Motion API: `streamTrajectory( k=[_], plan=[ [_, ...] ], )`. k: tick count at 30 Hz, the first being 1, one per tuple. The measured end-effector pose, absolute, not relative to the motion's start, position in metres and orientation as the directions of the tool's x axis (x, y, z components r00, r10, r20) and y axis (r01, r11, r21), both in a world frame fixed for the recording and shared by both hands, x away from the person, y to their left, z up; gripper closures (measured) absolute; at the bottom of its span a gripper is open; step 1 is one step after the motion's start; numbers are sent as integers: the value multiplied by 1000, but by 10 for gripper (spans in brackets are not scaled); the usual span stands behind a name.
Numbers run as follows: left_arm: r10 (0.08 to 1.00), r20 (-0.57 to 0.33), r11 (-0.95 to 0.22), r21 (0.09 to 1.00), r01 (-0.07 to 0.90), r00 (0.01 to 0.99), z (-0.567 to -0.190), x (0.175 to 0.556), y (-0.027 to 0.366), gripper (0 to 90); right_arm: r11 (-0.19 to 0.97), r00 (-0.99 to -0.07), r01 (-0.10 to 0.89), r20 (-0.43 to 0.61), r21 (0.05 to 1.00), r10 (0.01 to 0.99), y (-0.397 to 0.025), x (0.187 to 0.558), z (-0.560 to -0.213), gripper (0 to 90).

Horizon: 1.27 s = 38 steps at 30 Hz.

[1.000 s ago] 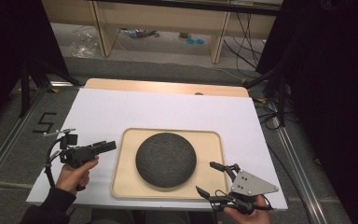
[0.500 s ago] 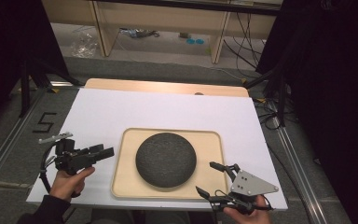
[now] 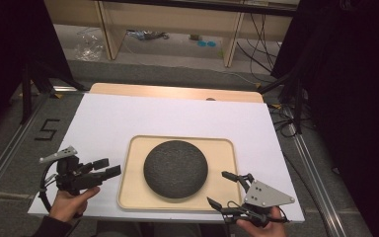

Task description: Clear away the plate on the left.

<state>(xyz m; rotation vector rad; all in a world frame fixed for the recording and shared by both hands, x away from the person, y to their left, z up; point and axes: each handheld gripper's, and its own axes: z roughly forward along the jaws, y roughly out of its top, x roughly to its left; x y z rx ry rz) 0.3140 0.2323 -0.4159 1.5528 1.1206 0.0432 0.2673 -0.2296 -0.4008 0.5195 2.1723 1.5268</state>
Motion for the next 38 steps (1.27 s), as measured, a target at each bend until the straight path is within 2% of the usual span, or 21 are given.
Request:
streamTrajectory(
  k=[25, 38],
  plan=[
    [704, -389, -4, 834, 551, 594, -413, 277, 231, 217, 323, -840, 53, -133, 945, 526, -229, 268, -401, 210],
    [713, -386, -26, 820, 572, 585, -416, 277, 231, 218, 330, -840, 52, -138, 943, 525, -229, 268, -402, 210]
  ],
)
